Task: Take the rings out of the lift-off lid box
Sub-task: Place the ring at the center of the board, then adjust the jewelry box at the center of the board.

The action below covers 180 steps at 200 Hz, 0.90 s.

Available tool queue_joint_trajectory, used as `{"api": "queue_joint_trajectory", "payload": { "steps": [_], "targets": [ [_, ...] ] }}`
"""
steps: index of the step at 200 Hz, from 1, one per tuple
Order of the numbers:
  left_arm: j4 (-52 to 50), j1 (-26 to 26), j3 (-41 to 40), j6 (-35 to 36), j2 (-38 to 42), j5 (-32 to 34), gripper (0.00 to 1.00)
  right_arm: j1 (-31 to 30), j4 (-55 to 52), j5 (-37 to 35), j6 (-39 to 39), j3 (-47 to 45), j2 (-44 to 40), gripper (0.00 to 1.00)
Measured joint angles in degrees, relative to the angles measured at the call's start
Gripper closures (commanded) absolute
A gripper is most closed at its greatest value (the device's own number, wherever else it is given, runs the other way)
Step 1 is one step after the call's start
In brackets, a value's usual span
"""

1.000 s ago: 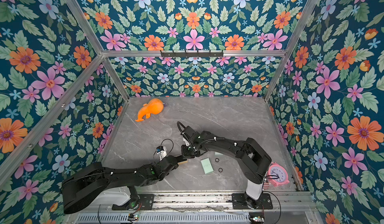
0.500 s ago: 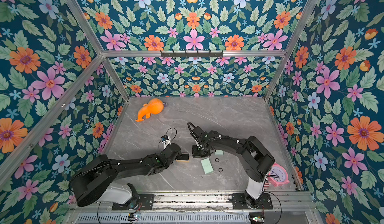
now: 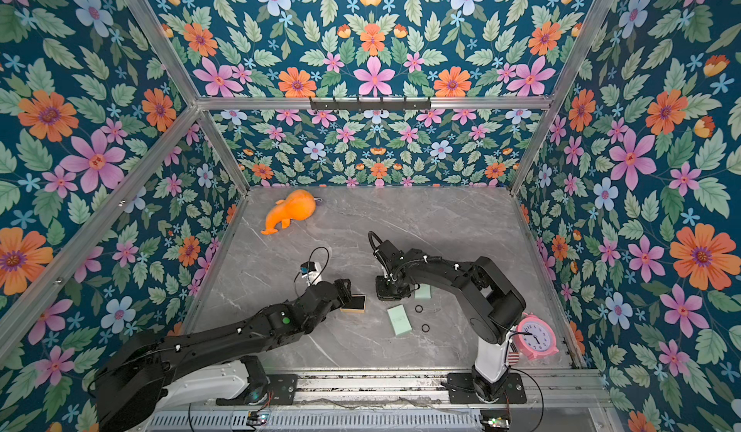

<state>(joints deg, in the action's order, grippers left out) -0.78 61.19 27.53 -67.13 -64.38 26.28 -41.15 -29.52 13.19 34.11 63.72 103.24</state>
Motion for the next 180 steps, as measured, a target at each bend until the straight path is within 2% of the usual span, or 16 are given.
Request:
{"api": "queue_joint_trajectory", "payload": {
  "steps": [13, 40, 64, 91, 152, 180],
  "targets": [
    [-1.3, 3.8, -0.5, -3.4, 0.3, 1.7, 0.13, 0.0, -0.7, -0.2, -0.1, 0.2, -0.9, 0.68],
    [-2.9, 9.7, -1.3, -10.4, -0.7, 5.2, 0.11, 0.2, -2.2, -1.8, -1.1, 0.9, -2.6, 0.64],
    [-2.8, 12.8, -1.6, -15.5, -2.3, 7.7, 0.1, 0.3, -4.5, -4.9, -1.5, 0.8, -6.7, 0.4],
    [-1.3, 13.4, -2.3, -19.0, -4.8, 9.3, 0.08, 2.0, -6.4, -8.0, -2.8, -0.4, -12.0, 0.26],
    [1.8, 13.5, -0.9, -22.7, -8.8, 12.2, 0.06, 9.2, -7.9, -10.8, -4.2, -6.2, -15.6, 0.14],
    [3.5, 13.5, -0.3, -24.2, -11.0, 12.8, 0.06, 9.7, -7.7, -11.8, -4.7, -7.0, -15.5, 0.07]
  ]
}}
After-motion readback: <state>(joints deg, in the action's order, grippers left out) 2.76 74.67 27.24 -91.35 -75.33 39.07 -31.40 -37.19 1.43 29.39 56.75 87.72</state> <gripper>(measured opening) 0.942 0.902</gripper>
